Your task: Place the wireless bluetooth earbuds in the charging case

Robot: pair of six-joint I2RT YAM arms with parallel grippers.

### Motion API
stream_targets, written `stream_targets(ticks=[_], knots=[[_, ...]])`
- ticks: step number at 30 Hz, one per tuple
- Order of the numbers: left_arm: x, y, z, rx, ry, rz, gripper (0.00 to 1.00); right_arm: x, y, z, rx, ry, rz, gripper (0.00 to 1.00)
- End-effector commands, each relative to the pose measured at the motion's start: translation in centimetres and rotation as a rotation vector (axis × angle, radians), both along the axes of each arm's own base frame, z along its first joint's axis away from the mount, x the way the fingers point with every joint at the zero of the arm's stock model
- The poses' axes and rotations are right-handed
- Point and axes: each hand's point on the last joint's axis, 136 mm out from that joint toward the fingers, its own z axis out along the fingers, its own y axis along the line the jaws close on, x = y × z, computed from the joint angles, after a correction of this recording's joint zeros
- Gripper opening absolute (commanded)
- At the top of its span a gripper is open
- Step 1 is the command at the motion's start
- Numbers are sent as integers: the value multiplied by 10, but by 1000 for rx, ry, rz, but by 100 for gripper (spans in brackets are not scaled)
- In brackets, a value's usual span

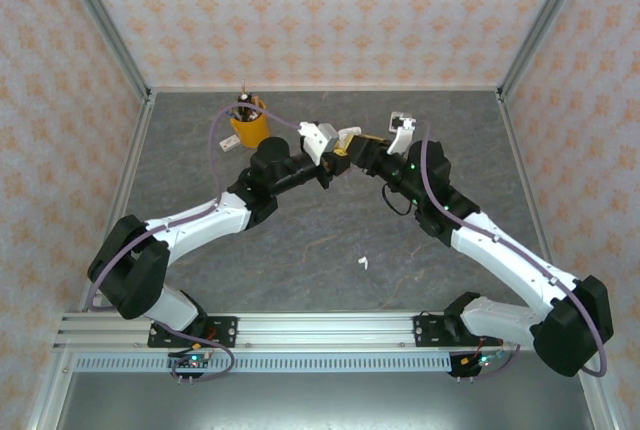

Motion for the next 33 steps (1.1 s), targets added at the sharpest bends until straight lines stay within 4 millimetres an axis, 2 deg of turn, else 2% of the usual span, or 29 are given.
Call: stream_targets(ticks=[1,11,18,21,25,27,29,33], knots=[[-22,4,66,-145,-165,-46,0,5,2,-15,-26,72,-15,43],[-24,2,53,-136,-140,-47,0,4,-3,24,7,41,-37,66],[-23,4,41,-119,-131,-30,0,-17,-21,47,35,47,-53,72],[-23,5,38,-116,-127,-28,0,-28,-29,45,24,86,-58,72],[-22,5,35,-113,-124,-24,0,-42,-40,34,7,171,-70,72],[-22,5,34,-112,-123,-26,0,-47,-42,27,5,220,-74,70],[-22,5,32,-109,-118,-26,0,-52,-41,20,6,270,-62,64],[-22,5,32,-107,-116,-25,0,-58,-38,7,0,346,-38,33]])
